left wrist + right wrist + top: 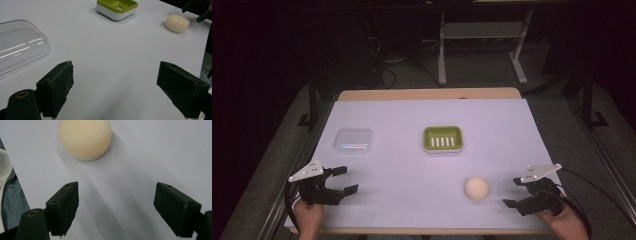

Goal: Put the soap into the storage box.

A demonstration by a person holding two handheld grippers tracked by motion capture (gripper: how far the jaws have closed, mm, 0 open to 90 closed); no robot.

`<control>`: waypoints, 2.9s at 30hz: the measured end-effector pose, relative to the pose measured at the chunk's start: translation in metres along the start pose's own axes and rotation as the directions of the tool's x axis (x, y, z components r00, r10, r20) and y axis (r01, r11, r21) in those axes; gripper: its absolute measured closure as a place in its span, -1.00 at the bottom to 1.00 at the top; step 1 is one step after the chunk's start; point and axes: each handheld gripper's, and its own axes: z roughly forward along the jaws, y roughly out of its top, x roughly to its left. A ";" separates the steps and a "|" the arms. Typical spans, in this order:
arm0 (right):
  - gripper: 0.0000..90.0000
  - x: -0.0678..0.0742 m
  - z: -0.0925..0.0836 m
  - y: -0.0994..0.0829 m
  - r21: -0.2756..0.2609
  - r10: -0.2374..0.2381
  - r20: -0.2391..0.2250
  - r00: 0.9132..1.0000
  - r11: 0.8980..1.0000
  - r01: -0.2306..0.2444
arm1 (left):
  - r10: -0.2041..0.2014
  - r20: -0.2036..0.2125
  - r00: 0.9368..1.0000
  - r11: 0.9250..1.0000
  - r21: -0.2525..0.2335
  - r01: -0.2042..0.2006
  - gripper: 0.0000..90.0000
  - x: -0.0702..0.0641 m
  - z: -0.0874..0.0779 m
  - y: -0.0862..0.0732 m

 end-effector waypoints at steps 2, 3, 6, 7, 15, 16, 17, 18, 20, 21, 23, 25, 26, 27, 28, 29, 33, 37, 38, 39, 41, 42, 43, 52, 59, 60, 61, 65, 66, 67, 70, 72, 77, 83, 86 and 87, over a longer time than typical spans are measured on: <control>-0.57 0.001 0.001 0.003 0.001 -0.006 0.005 1.000 1.000 0.006 | -0.001 -0.002 1.000 1.000 0.000 0.001 -0.71 0.000 0.000 0.000; -0.57 0.001 0.001 0.004 -0.002 -0.007 0.006 1.000 1.000 0.007 | 0.000 -0.004 1.000 1.000 0.001 0.000 -0.71 0.000 0.001 0.000; -0.57 0.000 0.002 0.007 -0.009 0.005 -0.005 1.000 1.000 -0.005 | 0.002 -0.006 1.000 1.000 0.002 -0.002 -0.71 0.000 0.001 0.000; -0.56 0.001 0.002 0.007 -0.008 0.009 -0.007 1.000 1.000 -0.009 | 0.004 -0.003 1.000 1.000 0.003 -0.004 -0.71 0.000 0.001 0.000; -0.54 0.003 0.005 0.015 -0.011 -0.015 -0.031 0.999 1.000 0.015 | -0.001 -0.001 1.000 1.000 0.012 0.001 -0.71 0.000 0.003 0.000; -0.54 0.004 0.006 0.016 -0.007 -0.015 -0.035 0.999 1.000 0.015 | 0.000 -0.002 1.000 1.000 0.014 0.000 -0.71 0.000 0.003 0.000; -0.54 0.005 0.007 0.017 -0.007 -0.023 -0.036 0.999 1.000 0.022 | 0.000 -0.004 1.000 1.000 0.013 0.000 -0.71 0.000 0.003 0.000; -0.54 0.005 0.007 0.018 -0.008 -0.024 -0.039 0.999 1.000 0.024 | -0.002 -0.005 1.000 1.000 0.010 0.002 -0.71 0.000 0.002 0.000; -0.56 0.006 0.009 0.021 -0.004 -0.021 -0.056 0.998 1.000 0.021 | -0.002 -0.005 1.000 1.000 0.013 0.002 -0.71 0.000 0.002 0.000; -0.56 0.007 0.010 0.022 -0.006 -0.020 -0.058 0.998 1.000 0.020 | -0.002 -0.006 1.000 1.000 0.012 0.002 -0.71 0.000 0.002 0.000; -0.56 0.009 0.013 0.026 0.003 -0.032 -0.064 0.997 0.999 0.032 | -0.001 -0.006 1.000 1.000 0.014 0.001 -0.71 0.000 0.002 -0.001; -0.57 0.011 0.016 0.029 0.017 -0.026 -0.080 0.996 0.999 0.028 | 0.000 -0.006 1.000 1.000 0.014 0.000 -0.71 0.001 0.002 -0.001; -0.57 0.012 0.019 0.031 0.024 -0.031 -0.084 0.996 0.999 0.034 | 0.000 -0.006 1.000 1.000 0.015 0.000 -0.71 0.001 0.001 -0.001; -0.57 0.013 0.020 0.032 0.034 -0.032 -0.086 0.996 0.999 0.035 | -0.002 -0.006 1.000 1.000 0.013 0.002 -0.71 0.001 0.002 -0.001; -0.57 0.013 0.020 0.032 0.034 -0.032 -0.086 0.996 0.999 0.035 | -0.002 -0.006 1.000 1.000 0.013 0.002 -0.71 0.001 0.002 -0.001; -0.57 0.013 0.024 0.036 0.040 -0.039 -0.097 0.995 0.998 0.043 | -0.011 -0.006 1.000 1.000 0.013 0.011 -0.71 0.001 0.003 -0.001; -0.57 0.017 0.029 0.046 0.061 -0.052 -0.114 0.992 0.996 0.059 | -0.009 -0.006 1.000 1.000 0.013 0.009 -0.71 0.000 0.003 -0.001; -0.58 0.020 0.035 0.054 0.078 -0.079 -0.123 0.989 0.993 0.089 | -0.007 -0.008 1.000 1.000 0.011 0.007 -0.71 0.000 0.002 -0.001; -0.58 0.020 0.036 0.056 0.083 -0.081 -0.129 0.988 0.992 0.093 | -0.010 -0.008 1.000 1.000 0.012 0.010 -0.71 0.000 0.002 -0.001; -0.58 0.020 0.038 0.057 0.082 -0.085 -0.134 0.987 0.992 0.096 | -0.011 -0.006 1.000 1.000 0.011 0.011 -0.71 0.000 0.003 -0.001; -0.58 0.020 0.041 0.058 0.089 -0.088 -0.133 0.987 0.991 0.100 | -0.005 -0.006 1.000 1.000 0.015 0.005 -0.71 0.000 0.003 -0.001; -0.58 0.020 0.042 0.059 0.091 -0.090 -0.132 0.987 0.991 0.103 | -0.009 -0.006 1.000 1.000 0.013 0.009 -0.71 0.000 0.003 -0.001; -0.58 0.021 0.044 0.060 0.093 -0.091 -0.137 0.986 0.990 0.104 | -0.009 -0.004 1.000 1.000 0.013 0.009 -0.71 0.000 0.003 -0.001; -0.59 0.022 0.055 0.071 0.107 -0.145 -0.133 0.980 0.981 0.160 | -0.008 -0.007 1.000 1.000 0.012 0.008 -0.71 0.000 0.003 -0.001; -0.61 0.025 0.063 0.075 0.138 -0.154 -0.130 0.980 0.975 0.172 | -0.009 -0.007 1.000 1.000 0.014 0.009 -0.71 0.000 0.003 -0.001; -0.60 0.026 0.064 0.076 0.141 -0.157 -0.133 0.979 0.974 0.175 | -0.009 -0.007 1.000 1.000 0.014 0.009 -0.71 0.000 0.003 -0.001; -0.59 0.026 0.065 0.076 0.145 -0.160 -0.130 0.979 0.973 0.178 | -0.004 -0.004 1.000 1.000 0.017 0.004 -0.71 0.000 0.003 0.000; -0.56 0.026 0.071 0.079 0.158 -0.172 -0.130 0.976 0.969 0.191 | -0.004 -0.002 1.000 1.000 0.016 0.004 -0.71 0.000 0.003 -0.001; -0.54 0.026 0.072 0.080 0.163 -0.175 -0.129 0.976 0.967 0.195 | -0.006 -0.002 1.000 1.000 0.016 0.006 -0.71 0.000 0.003 -0.001; -0.52 0.027 0.072 0.080 0.169 -0.174 -0.126 0.977 0.966 0.194 | -0.008 -0.002 1.000 1.000 0.015 0.008 -0.71 0.000 0.003 -0.001; -0.49 0.027 0.073 0.080 0.167 -0.178 -0.122 0.976 0.966 0.197 | -0.009 -0.001 1.000 1.000 0.015 0.009 -0.71 0.000 0.003 -0.001; -0.49 0.026 0.073 0.080 0.166 -0.176 -0.123 0.977 0.966 0.196 | -0.007 0.003 1.000 1.000 0.014 0.007 -0.71 0.000 0.004 0.000; -0.48 0.027 0.073 0.079 0.163 -0.176 -0.120 0.977 0.967 0.194 | 0.001 0.008 1.000 1.000 0.021 -0.002 -0.71 -0.002 0.006 0.000; -0.48 0.027 0.073 0.079 0.162 -0.181 -0.116 0.977 0.967 0.198 | -0.005 0.008 1.000 1.000 0.018 0.004 -0.71 -0.001 0.006 0.000; -0.47 0.028 0.072 0.078 0.163 -0.168 -0.113 0.979 0.969 0.185 | -0.004 0.009 1.000 1.000 0.019 0.003 -0.71 -0.001 0.006 0.000; -0.47 0.028 0.072 0.078 0.162 -0.167 -0.109 0.980 0.970 0.183 | -0.002 0.009 1.000 1.000 0.019 0.002 -0.71 -0.001 0.006 0.000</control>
